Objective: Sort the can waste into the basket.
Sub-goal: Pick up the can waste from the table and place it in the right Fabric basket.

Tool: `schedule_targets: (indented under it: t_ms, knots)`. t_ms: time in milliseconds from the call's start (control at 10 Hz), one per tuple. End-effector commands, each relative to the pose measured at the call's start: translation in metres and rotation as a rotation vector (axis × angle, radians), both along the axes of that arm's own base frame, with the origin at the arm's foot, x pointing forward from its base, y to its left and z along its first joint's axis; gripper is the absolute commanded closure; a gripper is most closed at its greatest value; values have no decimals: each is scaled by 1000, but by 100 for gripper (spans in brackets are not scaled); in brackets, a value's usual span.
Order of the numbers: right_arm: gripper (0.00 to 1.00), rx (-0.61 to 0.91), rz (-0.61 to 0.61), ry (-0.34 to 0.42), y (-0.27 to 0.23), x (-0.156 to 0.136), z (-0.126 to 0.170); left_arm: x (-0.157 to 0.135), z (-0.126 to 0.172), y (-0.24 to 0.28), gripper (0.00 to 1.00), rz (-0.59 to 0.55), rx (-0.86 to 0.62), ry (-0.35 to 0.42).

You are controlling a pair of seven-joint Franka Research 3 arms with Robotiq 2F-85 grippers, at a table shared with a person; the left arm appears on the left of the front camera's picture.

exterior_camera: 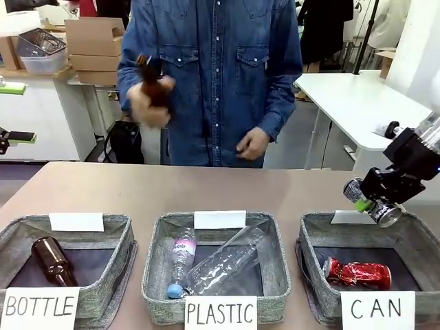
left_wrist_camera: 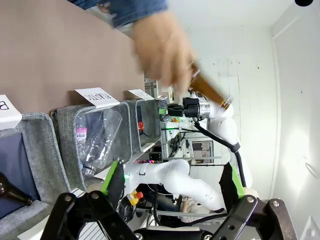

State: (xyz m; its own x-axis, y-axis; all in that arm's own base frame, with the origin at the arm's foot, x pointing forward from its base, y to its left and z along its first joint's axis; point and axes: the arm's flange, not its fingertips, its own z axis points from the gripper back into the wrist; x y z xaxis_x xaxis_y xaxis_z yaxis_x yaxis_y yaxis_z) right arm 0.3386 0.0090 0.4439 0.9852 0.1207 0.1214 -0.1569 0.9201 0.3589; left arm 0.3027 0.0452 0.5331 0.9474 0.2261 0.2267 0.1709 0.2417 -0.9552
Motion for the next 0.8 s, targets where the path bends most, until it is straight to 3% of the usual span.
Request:
schedule_targets:
  t_ms: [0,100,200,700]
  knots:
    - [59,5,26,13,-1,-33,-23,-4,17,22,0,22,13,-5]
    - [59,21,66,27,-2,-37,-23,-11,37,56,0,44,11,1]
    - [1,20,109,59,-4,-43,-24,-20,53,90,0,138,26,-9]
    - [0,32,98,110,-9,-46,-25,-50,67,137,0,252,20,-46]
